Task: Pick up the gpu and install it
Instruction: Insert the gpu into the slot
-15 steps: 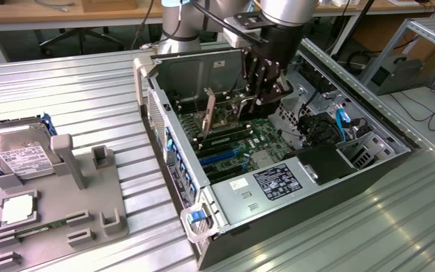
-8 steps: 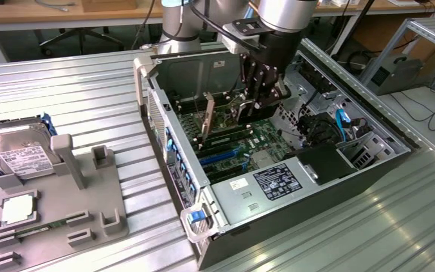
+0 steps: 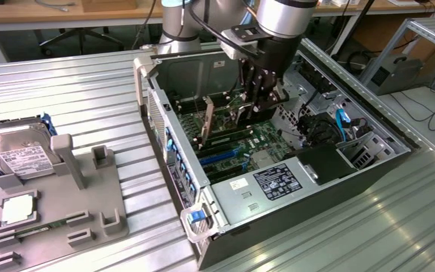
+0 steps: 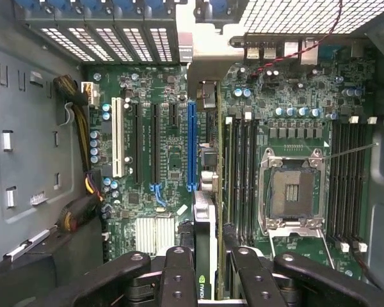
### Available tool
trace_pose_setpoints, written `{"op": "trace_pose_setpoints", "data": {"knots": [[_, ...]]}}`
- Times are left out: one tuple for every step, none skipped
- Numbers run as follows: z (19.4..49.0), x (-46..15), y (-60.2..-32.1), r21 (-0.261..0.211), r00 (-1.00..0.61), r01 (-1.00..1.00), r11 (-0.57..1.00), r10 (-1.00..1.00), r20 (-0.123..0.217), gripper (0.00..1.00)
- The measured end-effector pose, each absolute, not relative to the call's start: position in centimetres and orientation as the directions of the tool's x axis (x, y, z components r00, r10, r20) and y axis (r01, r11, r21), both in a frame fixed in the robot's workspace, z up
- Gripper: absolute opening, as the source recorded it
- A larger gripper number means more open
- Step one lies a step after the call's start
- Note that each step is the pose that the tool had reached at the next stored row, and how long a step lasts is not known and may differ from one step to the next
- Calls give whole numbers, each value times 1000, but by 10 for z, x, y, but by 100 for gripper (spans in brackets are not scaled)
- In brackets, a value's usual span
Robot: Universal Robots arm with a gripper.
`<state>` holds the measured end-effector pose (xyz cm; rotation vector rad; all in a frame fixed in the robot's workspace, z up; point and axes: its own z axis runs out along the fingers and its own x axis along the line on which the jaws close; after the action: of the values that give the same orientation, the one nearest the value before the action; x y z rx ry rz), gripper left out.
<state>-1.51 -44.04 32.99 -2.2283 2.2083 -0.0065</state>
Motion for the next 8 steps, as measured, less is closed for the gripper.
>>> {"op": "trace_pose_setpoints", "data": {"knots": [[328,-15,-440,-6,10,-1000,-10,-1000,0,27],[327,-15,-440,-6,11,-1000,-11,-1000,0,27],[326,-15,-440,-6,11,-1000,-11,-1000,0,27],[326,-15,-440,-6,11,-1000,-11,-1000,0,27],[325,-15,-440,-6,12,-1000,-12,-1000,0,27],[324,-15,-440,-6,12,-1000,-12,-1000,0,27],[323,-15,-440,-6,13,-1000,-13,-1000,0,27],[322,-15,-440,-6,13,-1000,-13,-1000,0,27]]}}
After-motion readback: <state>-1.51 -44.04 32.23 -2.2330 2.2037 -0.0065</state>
